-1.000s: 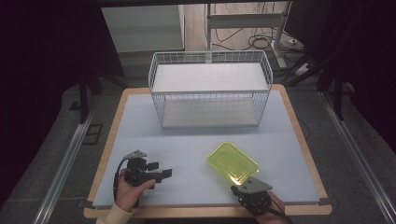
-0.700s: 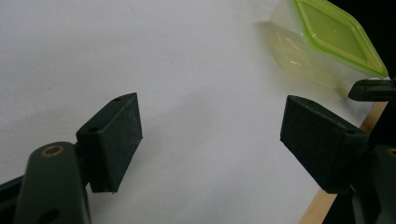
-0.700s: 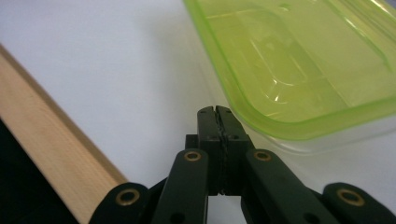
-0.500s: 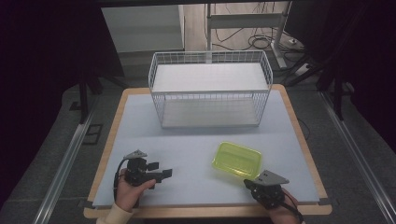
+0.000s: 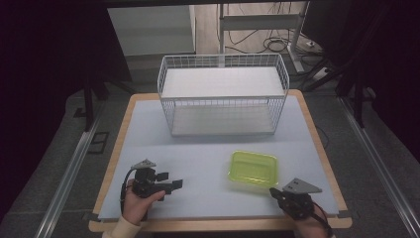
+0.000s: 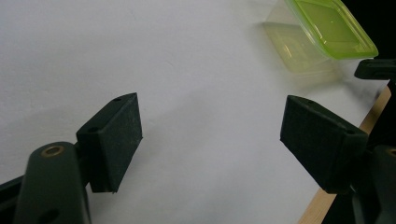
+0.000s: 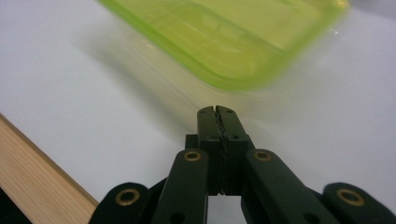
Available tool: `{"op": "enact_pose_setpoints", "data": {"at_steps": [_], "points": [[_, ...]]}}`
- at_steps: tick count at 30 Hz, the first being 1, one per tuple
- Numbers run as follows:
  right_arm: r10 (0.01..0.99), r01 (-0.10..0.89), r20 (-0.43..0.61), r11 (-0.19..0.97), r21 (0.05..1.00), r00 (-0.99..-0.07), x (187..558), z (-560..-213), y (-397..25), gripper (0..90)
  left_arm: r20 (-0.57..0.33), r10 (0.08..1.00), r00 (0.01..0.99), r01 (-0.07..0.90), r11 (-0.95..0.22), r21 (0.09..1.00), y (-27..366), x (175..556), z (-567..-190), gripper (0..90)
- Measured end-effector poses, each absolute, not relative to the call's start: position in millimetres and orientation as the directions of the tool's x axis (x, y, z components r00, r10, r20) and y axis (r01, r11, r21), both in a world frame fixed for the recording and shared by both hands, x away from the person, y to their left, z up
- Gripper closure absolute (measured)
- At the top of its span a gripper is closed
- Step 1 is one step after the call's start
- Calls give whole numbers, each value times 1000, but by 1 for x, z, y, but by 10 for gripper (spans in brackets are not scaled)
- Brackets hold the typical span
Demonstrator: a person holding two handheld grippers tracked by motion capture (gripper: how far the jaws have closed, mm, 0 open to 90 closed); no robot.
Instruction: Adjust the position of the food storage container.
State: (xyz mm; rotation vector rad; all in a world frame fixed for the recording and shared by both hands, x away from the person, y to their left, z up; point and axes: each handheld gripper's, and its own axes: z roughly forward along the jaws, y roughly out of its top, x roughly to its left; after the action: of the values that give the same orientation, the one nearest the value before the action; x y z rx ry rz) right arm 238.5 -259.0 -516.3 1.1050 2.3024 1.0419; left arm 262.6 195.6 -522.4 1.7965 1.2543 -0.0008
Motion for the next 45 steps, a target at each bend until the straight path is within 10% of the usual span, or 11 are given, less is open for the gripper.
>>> {"op": "enact_pose_setpoints", "data": {"at_steps": [13,45], "points": [[829,550,76,296,781,-554,282,-509,-295,896,-462,741,488,742,-73,667,190,263,-522,202],[716,501,60,423,755,-695,328,-520,-212,897,-461,743,486,745,-76,663,192,264,-524,201]]}}
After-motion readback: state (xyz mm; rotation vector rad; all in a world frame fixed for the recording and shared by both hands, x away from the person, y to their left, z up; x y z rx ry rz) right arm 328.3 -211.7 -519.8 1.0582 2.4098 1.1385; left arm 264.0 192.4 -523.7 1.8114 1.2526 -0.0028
